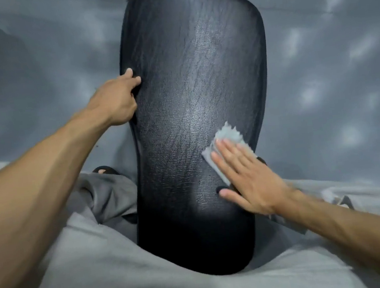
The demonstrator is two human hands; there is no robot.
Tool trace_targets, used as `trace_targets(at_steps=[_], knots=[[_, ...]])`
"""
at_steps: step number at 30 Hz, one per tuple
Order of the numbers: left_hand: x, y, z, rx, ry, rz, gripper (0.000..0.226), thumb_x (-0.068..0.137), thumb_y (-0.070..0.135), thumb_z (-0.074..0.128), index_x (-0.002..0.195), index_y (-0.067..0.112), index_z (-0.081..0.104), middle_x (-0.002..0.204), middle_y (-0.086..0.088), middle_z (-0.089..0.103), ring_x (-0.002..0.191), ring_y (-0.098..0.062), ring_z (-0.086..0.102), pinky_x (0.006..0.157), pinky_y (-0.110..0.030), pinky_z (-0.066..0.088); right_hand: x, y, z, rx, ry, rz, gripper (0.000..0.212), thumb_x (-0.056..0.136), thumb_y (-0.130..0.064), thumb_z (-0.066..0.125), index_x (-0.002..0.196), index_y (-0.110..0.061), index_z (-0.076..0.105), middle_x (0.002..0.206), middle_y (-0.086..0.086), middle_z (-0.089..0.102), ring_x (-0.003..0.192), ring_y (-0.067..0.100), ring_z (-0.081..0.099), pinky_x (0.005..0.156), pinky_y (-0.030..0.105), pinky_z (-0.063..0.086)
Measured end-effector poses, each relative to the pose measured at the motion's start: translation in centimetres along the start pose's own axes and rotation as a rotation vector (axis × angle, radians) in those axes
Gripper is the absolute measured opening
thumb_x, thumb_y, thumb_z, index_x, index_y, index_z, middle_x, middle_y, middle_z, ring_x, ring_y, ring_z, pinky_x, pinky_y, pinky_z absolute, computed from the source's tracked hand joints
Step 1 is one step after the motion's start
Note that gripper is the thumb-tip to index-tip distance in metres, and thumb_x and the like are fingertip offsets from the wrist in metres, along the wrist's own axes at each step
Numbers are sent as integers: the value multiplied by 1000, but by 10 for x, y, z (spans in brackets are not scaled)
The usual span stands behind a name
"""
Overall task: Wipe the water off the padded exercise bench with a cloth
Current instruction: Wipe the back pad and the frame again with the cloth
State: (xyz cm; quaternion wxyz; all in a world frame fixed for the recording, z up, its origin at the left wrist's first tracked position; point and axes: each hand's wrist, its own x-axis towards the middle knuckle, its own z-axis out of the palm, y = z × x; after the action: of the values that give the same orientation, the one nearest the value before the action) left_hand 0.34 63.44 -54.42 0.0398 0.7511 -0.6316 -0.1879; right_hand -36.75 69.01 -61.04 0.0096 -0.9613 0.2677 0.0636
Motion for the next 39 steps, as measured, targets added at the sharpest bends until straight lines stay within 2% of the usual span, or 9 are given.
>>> trace_targets(at_steps=[4,8,10,15,19,26,31,34,39], knots=[[-1,9,-7,57,-57,-20,67,97,-1,43,161,17,29,172,-2,8,153,-34,27,122,-49,28,11,19,-1,-32,-15,-139,73,107,-57,19,163,-13,4,171,10,-3,158,25,-6,128,49,7],[-1,15,-11,108,-86,-39,66,99,1,43,161,17,28,172,-3,6,153,-33,27,123,-45,27,61,73,-26,144,53,404,80,100,-67,1,163,-17,-7,169,8,-16,155,21,-20,127,48,-1],[0,19,-13,126,-89,-52,65,99,1,45,161,15,28,172,-6,5,152,-35,29,122,-42,28,68,64,-25,157,62,460,85,99,-69,2,162,-13,-9,169,11,-18,155,24,-22,127,47,-5],[2,23,-10,160,-97,-48,62,98,3,44,158,9,32,171,-12,8,148,-41,33,118,-49,34,41,-41,-1,95,23,-42,85,103,-67,22,163,-10,1,169,16,-8,157,30,-11,127,51,5],[-2,18,-7,161,-65,-27,60,98,3,44,156,9,34,170,-12,13,145,-41,37,113,-56,36,46,-34,-3,68,16,-156,72,107,-58,23,164,-18,5,171,5,-4,158,21,-9,128,47,4],[0,9,-6,132,-74,-5,67,97,-1,41,161,15,27,172,-5,7,153,-33,27,119,-51,31,98,69,-39,216,102,654,78,102,-64,1,163,-16,-8,169,10,-15,155,24,-19,127,46,-8],[2,19,-9,251,-146,-34,70,94,2,46,160,10,23,171,-10,3,150,-35,30,114,-55,36,106,-75,-13,146,98,105,77,105,-60,18,163,-10,7,170,12,-3,158,27,-8,127,48,3],[3,27,-17,295,-201,-70,71,96,4,45,162,14,20,172,-7,-1,151,-36,29,116,-52,35,105,-68,-14,109,77,-74,70,105,-55,18,164,-16,13,171,6,5,158,21,-2,127,43,5],[3,30,-30,257,-240,-79,73,97,1,41,163,20,19,172,-5,-3,153,-34,26,122,-42,28,103,63,-35,140,134,462,74,103,-56,-3,163,-14,-3,170,11,-8,157,24,-12,127,43,-6]])
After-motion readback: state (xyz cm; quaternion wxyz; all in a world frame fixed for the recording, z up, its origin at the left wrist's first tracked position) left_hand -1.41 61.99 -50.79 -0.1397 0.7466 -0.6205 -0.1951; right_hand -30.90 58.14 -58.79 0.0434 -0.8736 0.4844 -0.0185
